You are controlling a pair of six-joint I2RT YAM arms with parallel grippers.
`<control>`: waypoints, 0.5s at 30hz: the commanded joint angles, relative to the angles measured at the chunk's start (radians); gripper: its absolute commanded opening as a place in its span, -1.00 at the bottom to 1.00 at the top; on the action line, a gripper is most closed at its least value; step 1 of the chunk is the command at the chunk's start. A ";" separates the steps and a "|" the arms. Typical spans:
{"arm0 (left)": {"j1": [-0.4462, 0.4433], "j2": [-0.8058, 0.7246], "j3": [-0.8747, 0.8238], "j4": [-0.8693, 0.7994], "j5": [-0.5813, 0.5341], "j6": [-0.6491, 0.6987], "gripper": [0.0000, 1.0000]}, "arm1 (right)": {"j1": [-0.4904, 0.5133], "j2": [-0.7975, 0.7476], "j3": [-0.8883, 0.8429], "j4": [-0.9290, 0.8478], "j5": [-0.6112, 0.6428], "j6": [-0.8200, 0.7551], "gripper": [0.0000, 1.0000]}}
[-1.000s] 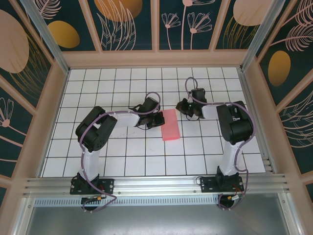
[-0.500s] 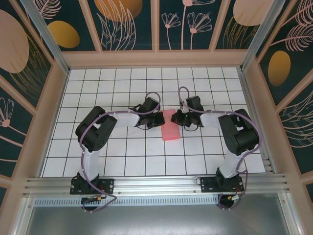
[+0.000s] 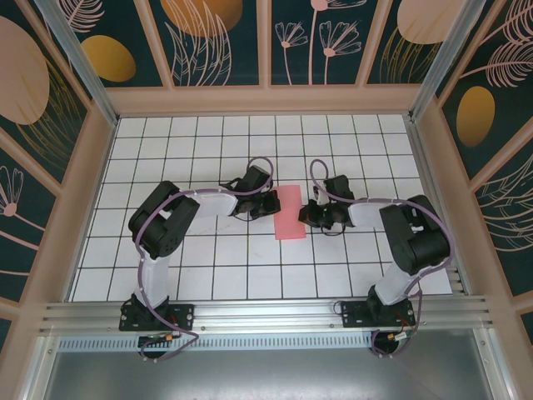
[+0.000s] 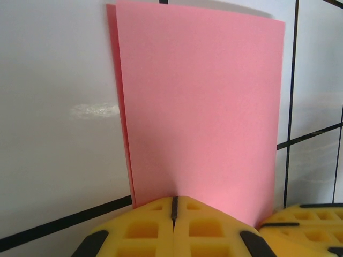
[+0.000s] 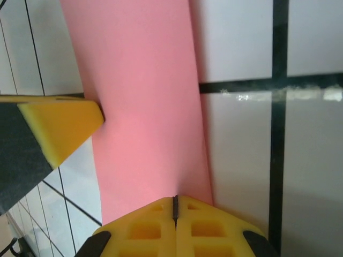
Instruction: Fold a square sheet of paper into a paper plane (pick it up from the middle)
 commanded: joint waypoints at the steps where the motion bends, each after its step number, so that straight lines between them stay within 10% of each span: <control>1: 0.005 0.095 -0.069 -0.198 -0.133 0.009 -0.91 | 0.011 -0.027 0.007 -0.023 -0.063 -0.033 -0.90; 15: 0.005 0.091 -0.068 -0.203 -0.136 0.006 -0.92 | 0.024 -0.013 -0.096 -0.017 -0.029 -0.013 -0.92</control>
